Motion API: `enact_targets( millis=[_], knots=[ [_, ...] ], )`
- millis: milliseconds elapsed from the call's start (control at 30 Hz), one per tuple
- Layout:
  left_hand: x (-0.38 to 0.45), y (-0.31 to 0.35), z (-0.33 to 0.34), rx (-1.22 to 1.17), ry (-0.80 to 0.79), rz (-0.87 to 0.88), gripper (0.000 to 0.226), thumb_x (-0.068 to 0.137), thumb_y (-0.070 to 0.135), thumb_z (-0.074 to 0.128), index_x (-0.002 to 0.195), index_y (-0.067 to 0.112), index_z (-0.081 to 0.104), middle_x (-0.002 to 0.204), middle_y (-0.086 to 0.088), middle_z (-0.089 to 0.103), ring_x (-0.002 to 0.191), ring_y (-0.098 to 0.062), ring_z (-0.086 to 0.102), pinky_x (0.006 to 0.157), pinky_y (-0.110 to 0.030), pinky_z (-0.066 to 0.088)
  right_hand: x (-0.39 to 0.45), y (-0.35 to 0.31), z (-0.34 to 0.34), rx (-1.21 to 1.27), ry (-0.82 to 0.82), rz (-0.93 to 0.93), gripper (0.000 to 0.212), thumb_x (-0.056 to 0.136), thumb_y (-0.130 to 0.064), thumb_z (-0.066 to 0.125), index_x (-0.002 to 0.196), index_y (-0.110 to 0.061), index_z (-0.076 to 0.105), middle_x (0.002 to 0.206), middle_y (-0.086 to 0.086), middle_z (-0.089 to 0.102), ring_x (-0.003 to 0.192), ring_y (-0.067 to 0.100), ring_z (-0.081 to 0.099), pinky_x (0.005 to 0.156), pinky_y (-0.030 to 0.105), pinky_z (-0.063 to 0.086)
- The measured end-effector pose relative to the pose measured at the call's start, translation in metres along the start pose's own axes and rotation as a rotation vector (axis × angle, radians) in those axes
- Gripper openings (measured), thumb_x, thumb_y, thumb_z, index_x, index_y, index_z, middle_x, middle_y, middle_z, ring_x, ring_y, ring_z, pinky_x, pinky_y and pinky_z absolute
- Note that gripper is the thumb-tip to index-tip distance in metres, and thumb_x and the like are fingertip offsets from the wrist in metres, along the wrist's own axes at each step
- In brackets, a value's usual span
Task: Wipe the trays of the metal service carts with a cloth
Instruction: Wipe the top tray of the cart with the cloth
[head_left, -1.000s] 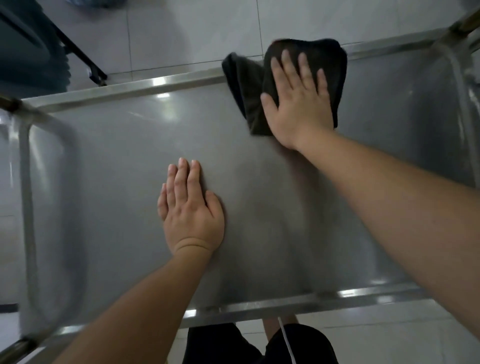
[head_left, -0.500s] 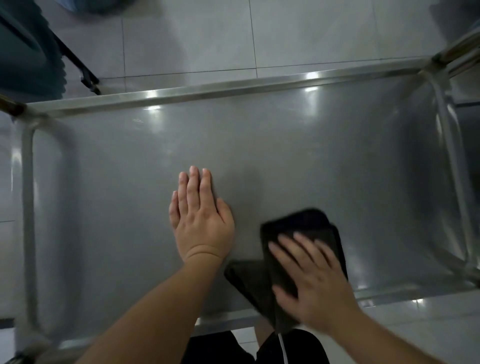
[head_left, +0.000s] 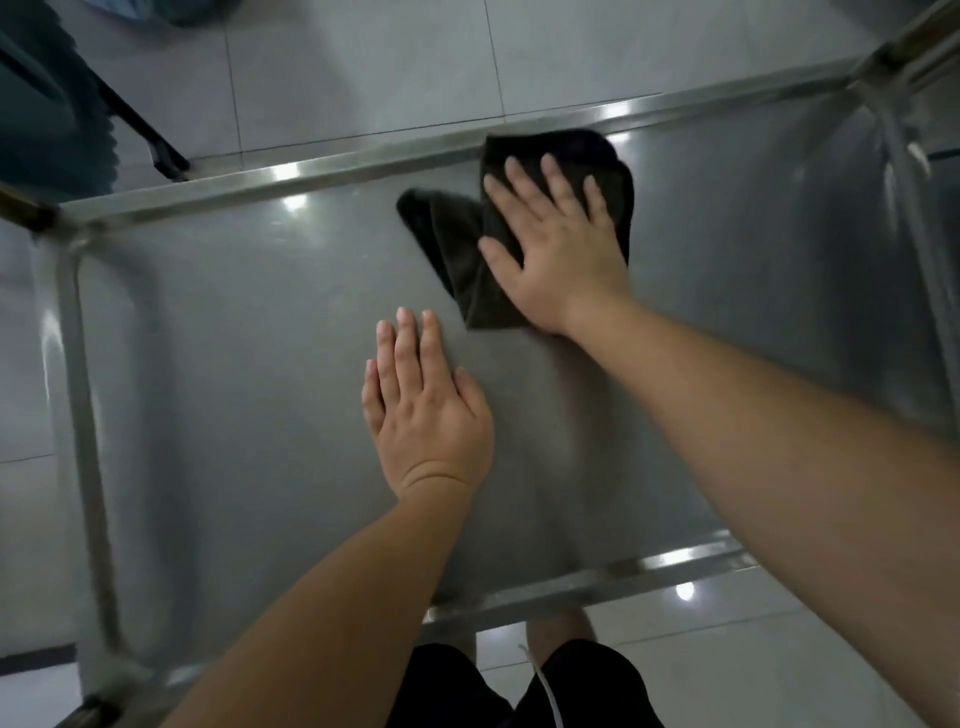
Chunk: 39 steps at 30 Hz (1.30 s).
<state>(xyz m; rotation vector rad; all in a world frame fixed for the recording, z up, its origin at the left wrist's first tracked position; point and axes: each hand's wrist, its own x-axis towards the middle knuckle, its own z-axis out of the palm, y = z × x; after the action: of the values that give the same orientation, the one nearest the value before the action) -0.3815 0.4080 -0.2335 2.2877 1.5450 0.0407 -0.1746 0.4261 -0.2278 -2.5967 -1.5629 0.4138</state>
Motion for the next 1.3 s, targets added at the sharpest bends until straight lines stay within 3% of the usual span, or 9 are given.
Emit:
enact_targets(
  millis=[133,267,367,500,567,800,1000,1167,1300],
  knots=[
    [0.0,0.002,-0.001,0.004,0.002,-0.002,0.064,0.106,0.034,0.035,0.168,0.024,0.025,0.177,0.003,0.015,0.163,-0.015,0.002,0.131,-0.038,-0.002,-0.095,0.073,0.012,-0.086,0.045,-0.099,0.066,0.102,-0.062,0.035,0.164,-0.038,0.029,0.173,-0.01,0.024,0.161,0.021,0.015,0.129,0.053,0.012],
    [0.0,0.005,-0.004,0.003,-0.004,-0.016,0.068,0.1,0.037,0.032,0.167,0.022,0.028,0.176,0.002,0.018,0.163,-0.017,0.005,0.131,-0.038,-0.002,-0.164,0.174,-0.001,-0.046,0.145,0.415,0.067,0.101,-0.056,0.037,0.163,-0.031,0.034,0.171,-0.001,0.03,0.158,0.03,0.024,0.125,0.058,0.02],
    [0.001,0.007,-0.005,-0.011,-0.002,-0.014,0.069,0.099,0.036,0.032,0.166,0.021,0.029,0.176,0.0,0.019,0.163,-0.019,0.007,0.131,-0.04,0.0,-0.225,0.223,-0.005,-0.003,0.186,0.809,0.069,0.102,-0.058,0.029,0.164,-0.026,0.029,0.173,0.003,0.023,0.159,0.033,0.019,0.125,0.062,0.017],
    [0.001,0.008,-0.003,-0.007,0.008,-0.016,0.069,0.099,0.035,0.034,0.166,0.021,0.029,0.175,0.0,0.02,0.163,-0.019,0.008,0.131,-0.04,0.001,-0.234,0.206,0.002,0.095,0.252,1.175,0.076,0.099,-0.061,0.021,0.166,-0.026,0.023,0.175,0.003,0.015,0.16,0.036,0.012,0.127,0.062,0.012],
    [0.001,0.009,-0.003,-0.001,-0.001,-0.019,0.068,0.099,0.035,0.035,0.166,0.021,0.028,0.176,0.001,0.019,0.163,-0.018,0.007,0.131,-0.041,0.001,-0.218,0.168,0.007,0.148,0.271,1.217,0.077,0.098,-0.06,0.023,0.167,-0.024,0.022,0.175,0.004,0.016,0.16,0.038,0.012,0.126,0.063,0.012],
    [0.003,0.01,-0.003,-0.012,-0.006,-0.028,0.069,0.097,0.035,0.036,0.165,0.023,0.03,0.175,0.0,0.02,0.163,-0.019,0.008,0.13,-0.039,-0.002,-0.235,0.008,0.05,0.007,0.087,0.506,0.077,0.102,-0.064,0.03,0.167,-0.024,0.023,0.175,0.005,0.016,0.161,0.037,0.008,0.126,0.063,0.012],
    [0.006,0.006,-0.01,-0.016,-0.118,-0.03,0.066,0.103,0.033,0.036,0.167,0.028,0.02,0.177,0.004,0.009,0.162,-0.014,-0.003,0.129,-0.036,-0.007,-0.265,-0.035,0.067,0.017,0.01,-0.044,0.099,0.091,-0.082,0.044,0.167,-0.022,0.025,0.176,0.002,0.009,0.162,0.034,0.003,0.126,0.064,0.011],
    [0.015,0.001,-0.036,-0.094,-0.308,-0.009,0.065,0.106,0.035,0.039,0.168,0.029,0.019,0.177,0.007,0.004,0.162,-0.013,-0.005,0.129,-0.041,-0.002,-0.291,-0.043,0.068,-0.019,-0.027,-0.234,0.081,0.098,-0.073,0.046,0.161,-0.023,0.04,0.173,-0.003,0.026,0.161,0.024,0.015,0.126,0.056,0.022],
    [0.026,0.003,-0.064,-0.061,-0.424,0.021,0.064,0.108,0.045,0.037,0.167,0.025,0.024,0.178,0.003,0.009,0.163,-0.018,0.005,0.129,-0.043,0.009,-0.304,-0.053,0.061,-0.056,0.013,-0.305,0.055,0.095,-0.056,0.066,0.142,-0.028,0.064,0.155,-0.009,0.055,0.145,0.017,0.05,0.114,0.043,0.042]
  ],
)
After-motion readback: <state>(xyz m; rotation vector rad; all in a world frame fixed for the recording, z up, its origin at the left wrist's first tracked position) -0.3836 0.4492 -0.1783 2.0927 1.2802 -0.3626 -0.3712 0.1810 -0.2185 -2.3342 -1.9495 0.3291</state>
